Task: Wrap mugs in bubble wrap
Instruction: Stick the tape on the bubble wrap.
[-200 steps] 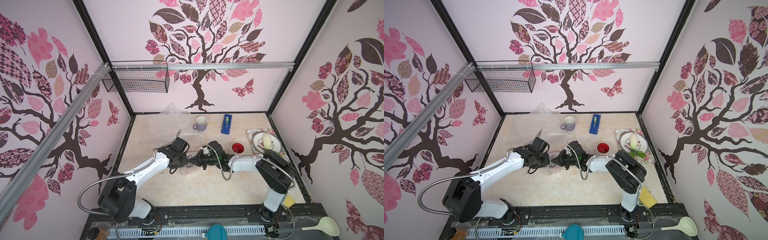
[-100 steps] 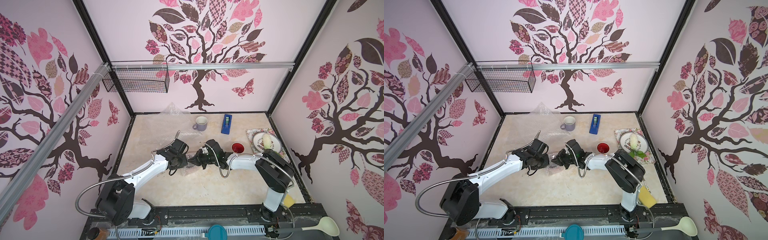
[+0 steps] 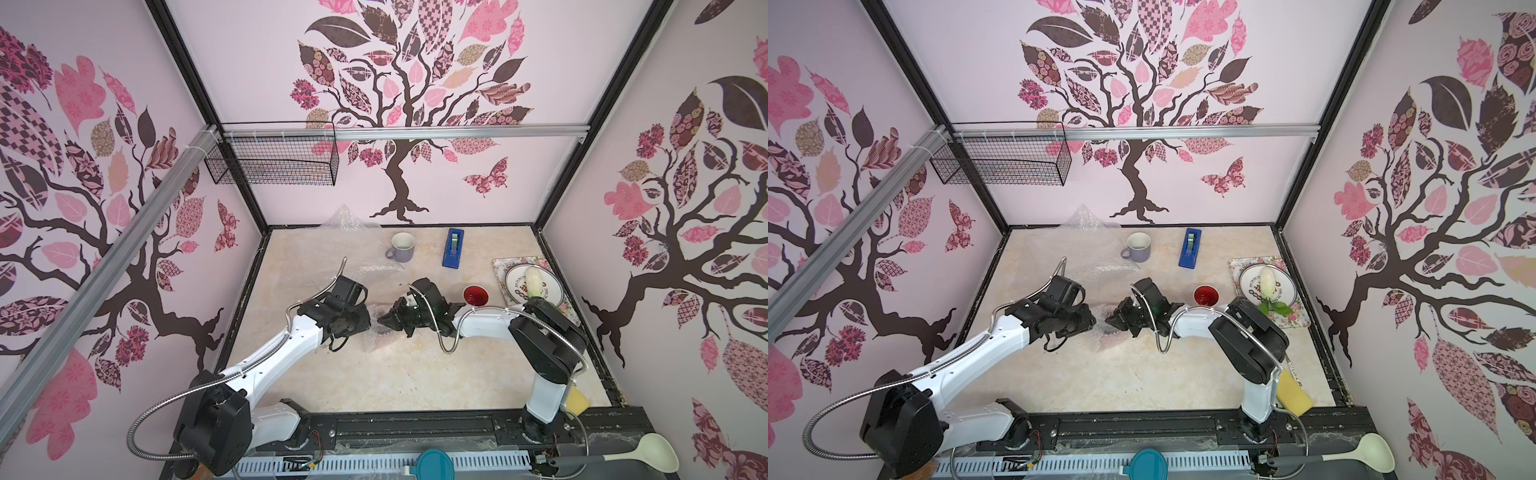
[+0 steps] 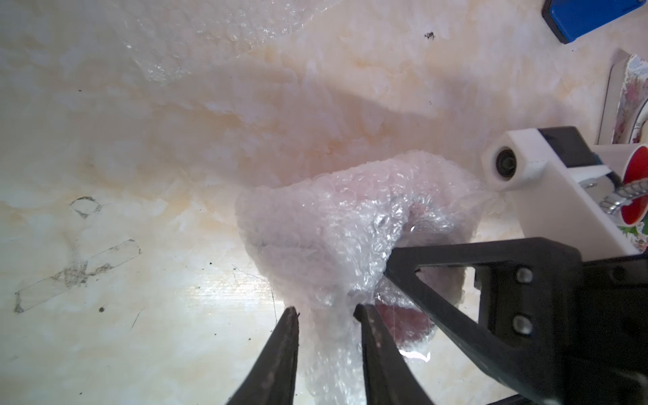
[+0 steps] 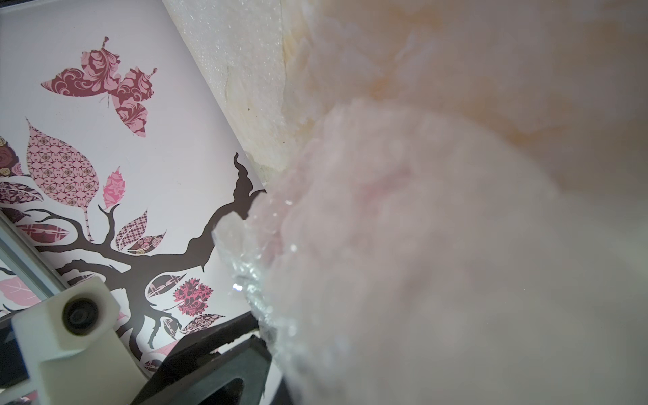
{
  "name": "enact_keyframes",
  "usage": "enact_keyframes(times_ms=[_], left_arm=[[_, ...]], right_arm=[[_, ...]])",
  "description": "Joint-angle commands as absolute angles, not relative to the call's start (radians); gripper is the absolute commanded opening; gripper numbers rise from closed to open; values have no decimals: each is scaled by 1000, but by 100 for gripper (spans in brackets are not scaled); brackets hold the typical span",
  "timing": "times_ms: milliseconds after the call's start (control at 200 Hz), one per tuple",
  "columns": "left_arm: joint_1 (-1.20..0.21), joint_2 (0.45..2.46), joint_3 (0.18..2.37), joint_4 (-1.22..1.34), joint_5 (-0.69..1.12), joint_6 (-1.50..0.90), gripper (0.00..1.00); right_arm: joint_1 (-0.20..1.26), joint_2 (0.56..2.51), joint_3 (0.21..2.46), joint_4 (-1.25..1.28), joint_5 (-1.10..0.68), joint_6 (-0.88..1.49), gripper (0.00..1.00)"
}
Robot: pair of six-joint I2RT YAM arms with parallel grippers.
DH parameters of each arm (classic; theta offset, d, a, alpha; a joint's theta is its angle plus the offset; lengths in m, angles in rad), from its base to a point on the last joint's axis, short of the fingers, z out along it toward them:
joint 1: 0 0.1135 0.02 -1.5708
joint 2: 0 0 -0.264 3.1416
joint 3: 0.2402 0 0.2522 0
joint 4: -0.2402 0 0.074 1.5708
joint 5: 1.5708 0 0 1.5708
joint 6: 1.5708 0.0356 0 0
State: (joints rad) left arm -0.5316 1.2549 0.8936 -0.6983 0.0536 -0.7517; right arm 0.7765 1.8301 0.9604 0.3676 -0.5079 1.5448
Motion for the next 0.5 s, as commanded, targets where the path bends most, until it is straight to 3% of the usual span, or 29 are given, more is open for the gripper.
enact_keyframes(times_ms=[0,70,120,230,265,335,495], left_arm=[[-520,1223,974,-750,11,-738,36],[-517,1215,1029,-791,-33,-713,39],[-518,1213,1062,-808,-52,-691,50],[-517,1203,1097,-792,-28,-608,50],[-518,1202,1092,-762,15,-560,46],[-518,1212,1092,-768,65,-485,22],[-517,1244,1046,-736,266,-381,7]], right_arm=[[773,1885,967,228,-449,1577,0],[772,1883,982,211,-451,1565,0],[772,1882,983,212,-452,1565,0],[772,1876,979,211,-455,1563,0],[772,1874,979,208,-456,1563,0],[774,1869,978,209,-454,1562,0],[774,1865,980,199,-457,1554,0]])
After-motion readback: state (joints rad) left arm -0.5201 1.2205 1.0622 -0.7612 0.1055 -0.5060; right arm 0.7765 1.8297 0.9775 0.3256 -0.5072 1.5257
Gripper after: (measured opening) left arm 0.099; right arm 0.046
